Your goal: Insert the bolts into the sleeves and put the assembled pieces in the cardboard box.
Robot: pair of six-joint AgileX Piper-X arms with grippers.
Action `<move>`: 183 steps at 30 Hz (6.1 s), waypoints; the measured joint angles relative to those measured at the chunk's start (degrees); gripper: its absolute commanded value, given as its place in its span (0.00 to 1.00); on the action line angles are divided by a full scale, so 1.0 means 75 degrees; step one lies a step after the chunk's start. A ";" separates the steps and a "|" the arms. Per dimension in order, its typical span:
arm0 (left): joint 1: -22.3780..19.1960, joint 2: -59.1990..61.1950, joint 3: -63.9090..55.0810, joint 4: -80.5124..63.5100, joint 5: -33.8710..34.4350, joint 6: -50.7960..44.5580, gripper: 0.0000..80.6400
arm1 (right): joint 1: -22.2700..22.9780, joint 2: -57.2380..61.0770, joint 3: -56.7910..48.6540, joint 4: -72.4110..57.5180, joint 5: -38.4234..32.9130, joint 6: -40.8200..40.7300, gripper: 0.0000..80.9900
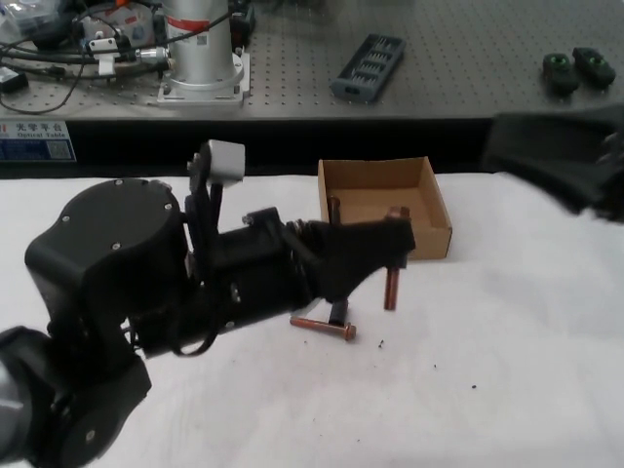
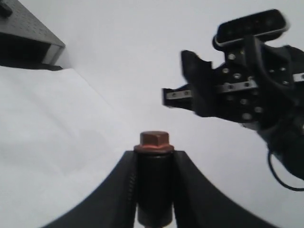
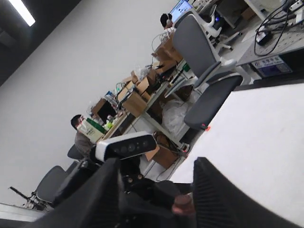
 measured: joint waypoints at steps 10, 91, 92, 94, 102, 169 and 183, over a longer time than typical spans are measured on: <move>0.0850 0.1467 -0.3032 0.2871 -0.0185 0.2074 0.25 | -0.0239 -0.2697 0.0865 0.3109 -0.0353 -0.0663 0.37; 0.1384 -0.1273 -0.4037 1.1660 -0.1826 0.6332 0.05 | 0.0476 0.4303 -0.3900 0.8310 0.4426 -0.4971 0.40; 0.1384 -0.1344 -0.4037 1.1660 -0.1848 0.6332 0.05 | 0.0531 0.4321 -0.4022 0.8311 0.4556 -0.4983 0.42; 0.1384 -0.1416 -0.4037 1.1660 -0.1871 0.6332 0.05 | 0.0564 0.4320 -0.4098 0.8326 0.4768 -0.5004 0.42; 0.1384 -0.1951 -0.4037 1.1660 -0.1891 0.6332 0.05 | 0.0880 0.4756 -0.5090 0.8939 0.6545 -0.5151 0.42; 0.1384 -0.3277 -0.4029 1.1757 -0.1891 0.6332 0.05 | 0.1785 0.6724 -0.6860 1.3060 0.7099 -0.7644 0.05; 0.1384 -0.3277 -0.4029 1.1757 -0.1891 0.6649 0.05 | 0.2517 0.4803 -0.5471 1.3899 0.6738 -0.9573 0.05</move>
